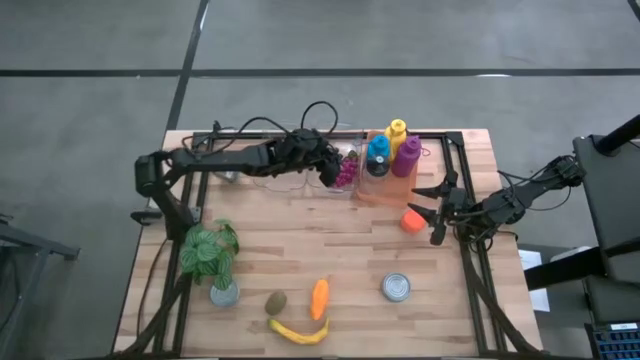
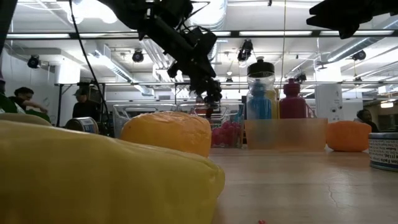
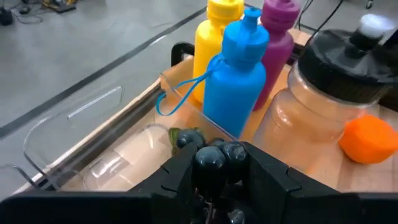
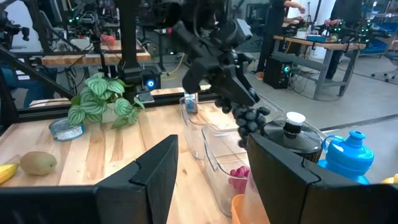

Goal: Pick & Place Food Item
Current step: Put the black grapes into the right transparent bin

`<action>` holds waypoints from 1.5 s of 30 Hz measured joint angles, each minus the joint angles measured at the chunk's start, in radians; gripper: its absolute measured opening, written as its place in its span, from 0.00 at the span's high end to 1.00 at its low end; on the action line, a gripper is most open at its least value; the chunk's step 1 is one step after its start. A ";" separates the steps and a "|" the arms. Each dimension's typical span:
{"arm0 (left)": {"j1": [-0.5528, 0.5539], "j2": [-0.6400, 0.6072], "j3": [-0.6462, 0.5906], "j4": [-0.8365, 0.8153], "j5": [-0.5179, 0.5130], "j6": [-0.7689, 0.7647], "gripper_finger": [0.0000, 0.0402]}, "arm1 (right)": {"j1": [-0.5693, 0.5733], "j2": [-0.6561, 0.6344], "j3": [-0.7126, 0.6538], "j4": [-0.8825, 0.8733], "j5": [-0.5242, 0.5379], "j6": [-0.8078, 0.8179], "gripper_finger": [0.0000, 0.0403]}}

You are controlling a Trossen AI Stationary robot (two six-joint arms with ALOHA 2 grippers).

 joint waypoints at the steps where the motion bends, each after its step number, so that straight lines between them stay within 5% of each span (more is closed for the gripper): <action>1: 0.004 0.006 0.005 -0.001 0.006 0.000 0.70 | 0.000 0.000 0.000 0.000 0.000 0.001 0.53; 45: 0.085 0.224 0.011 0.009 0.136 -0.133 0.70 | 0.000 0.000 0.000 0.000 0.000 0.001 0.53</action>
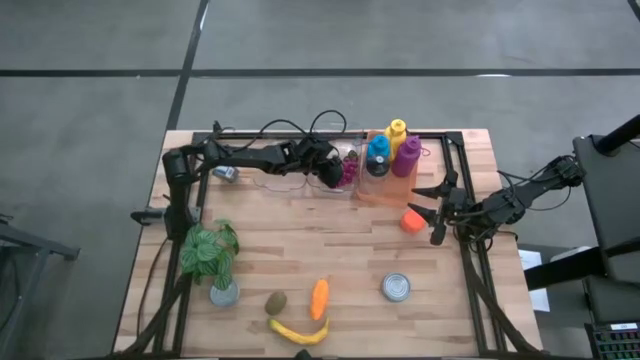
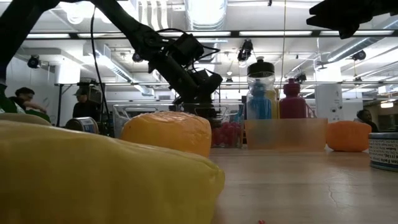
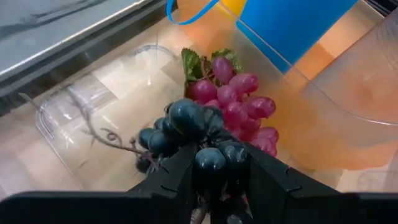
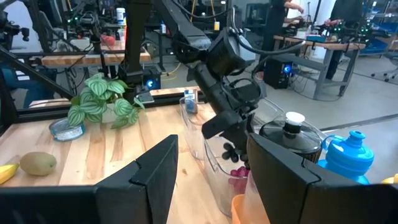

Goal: Pick & Place Food Item
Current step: Put the black grapes into the right transparent bin

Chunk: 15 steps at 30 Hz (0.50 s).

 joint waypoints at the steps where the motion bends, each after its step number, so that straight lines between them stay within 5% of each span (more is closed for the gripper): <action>1: 0.001 0.000 0.000 -0.003 0.000 -0.003 0.70 | 0.000 0.000 0.000 0.000 0.000 -0.001 0.53; 8: 0.004 0.000 0.000 0.002 0.010 -0.004 0.69 | 0.000 0.000 0.000 0.000 0.000 0.001 0.53; 15: 0.004 0.000 0.000 0.002 0.034 -0.004 0.48 | 0.000 0.000 0.000 0.000 0.000 -0.001 0.53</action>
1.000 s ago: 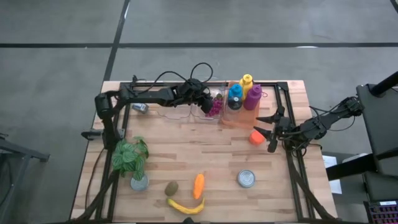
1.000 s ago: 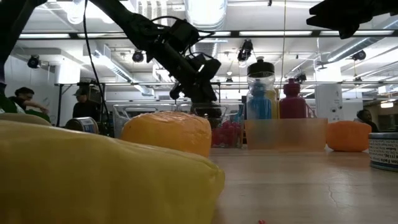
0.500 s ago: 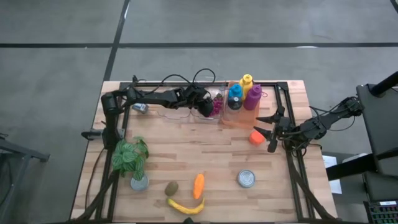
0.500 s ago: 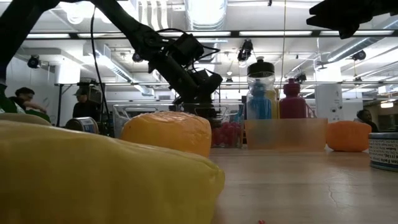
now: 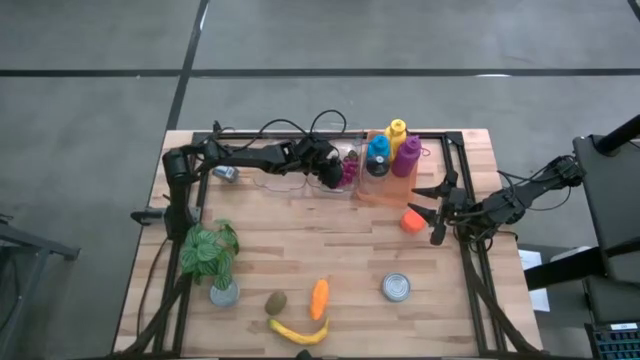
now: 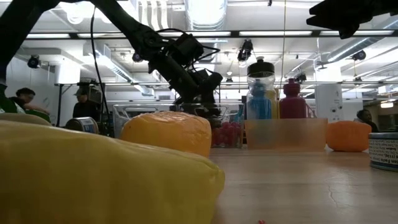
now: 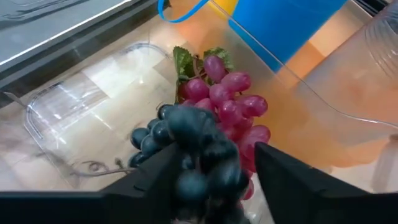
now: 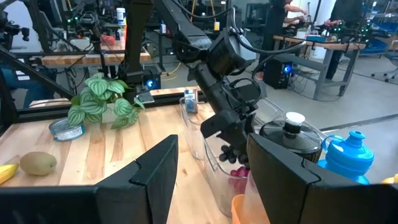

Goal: Pick & Place Food Item
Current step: Put the black grapes into the right transparent bin, then put the yellow mango into the right transparent bin

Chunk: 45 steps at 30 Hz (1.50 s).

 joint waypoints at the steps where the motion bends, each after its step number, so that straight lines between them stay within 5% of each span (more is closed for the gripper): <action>1: 0.000 0.000 0.000 0.000 0.000 0.000 0.44 | 0.000 0.000 0.000 0.000 0.000 0.000 0.53; 10: 0.001 -0.018 0.000 0.004 0.000 0.000 0.26 | 0.000 0.000 0.000 0.000 0.000 0.000 0.53; 31: -0.108 -0.245 -0.002 -0.039 -0.024 0.115 0.26 | 0.000 0.000 0.000 0.000 0.000 0.001 0.53; 45: -0.304 -0.390 -0.006 -0.345 -0.168 0.077 0.26 | 0.000 0.000 0.000 0.000 0.000 0.000 0.53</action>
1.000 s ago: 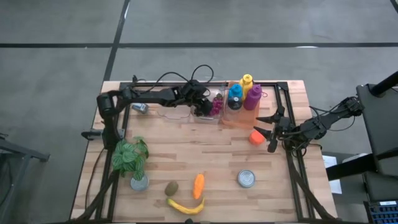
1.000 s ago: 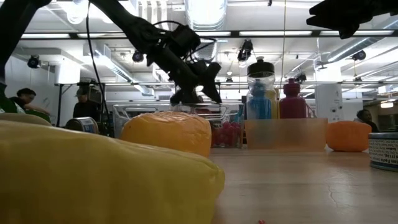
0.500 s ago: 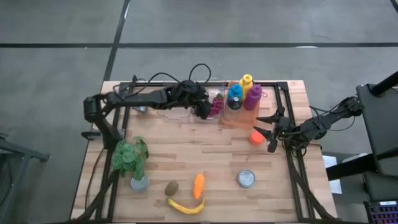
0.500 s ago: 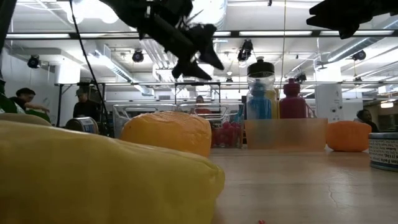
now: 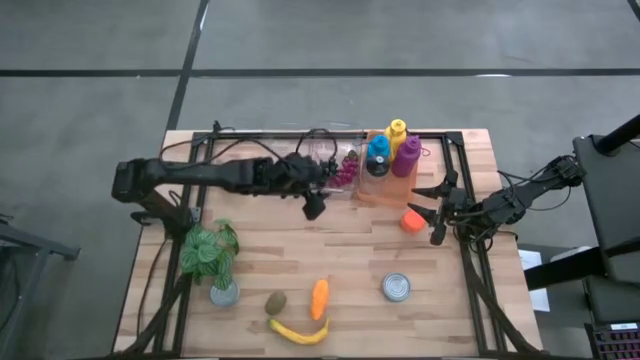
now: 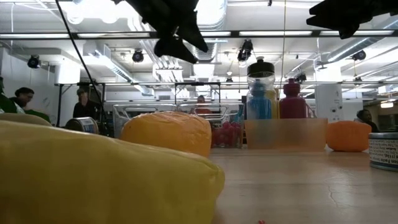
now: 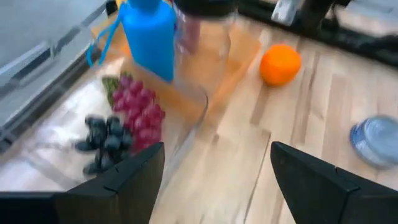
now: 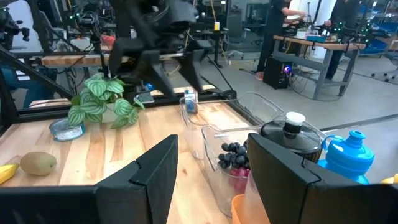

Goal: Pick & Place Food Item
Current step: Put the yellow mango into the right transparent bin

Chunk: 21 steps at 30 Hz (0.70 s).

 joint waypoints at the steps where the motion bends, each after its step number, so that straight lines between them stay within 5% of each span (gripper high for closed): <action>1: -0.013 -0.002 0.000 -0.026 -0.021 -0.012 0.26 | 0.000 0.000 0.000 0.000 0.000 0.000 0.53; 10: -0.110 -0.004 -0.001 -0.125 -0.194 -0.154 0.26 | 0.000 0.000 0.000 0.000 0.000 0.000 0.53; 21: -0.206 -0.002 -0.016 -0.232 -0.208 -0.454 0.26 | 0.000 0.000 0.000 0.000 0.000 0.000 0.53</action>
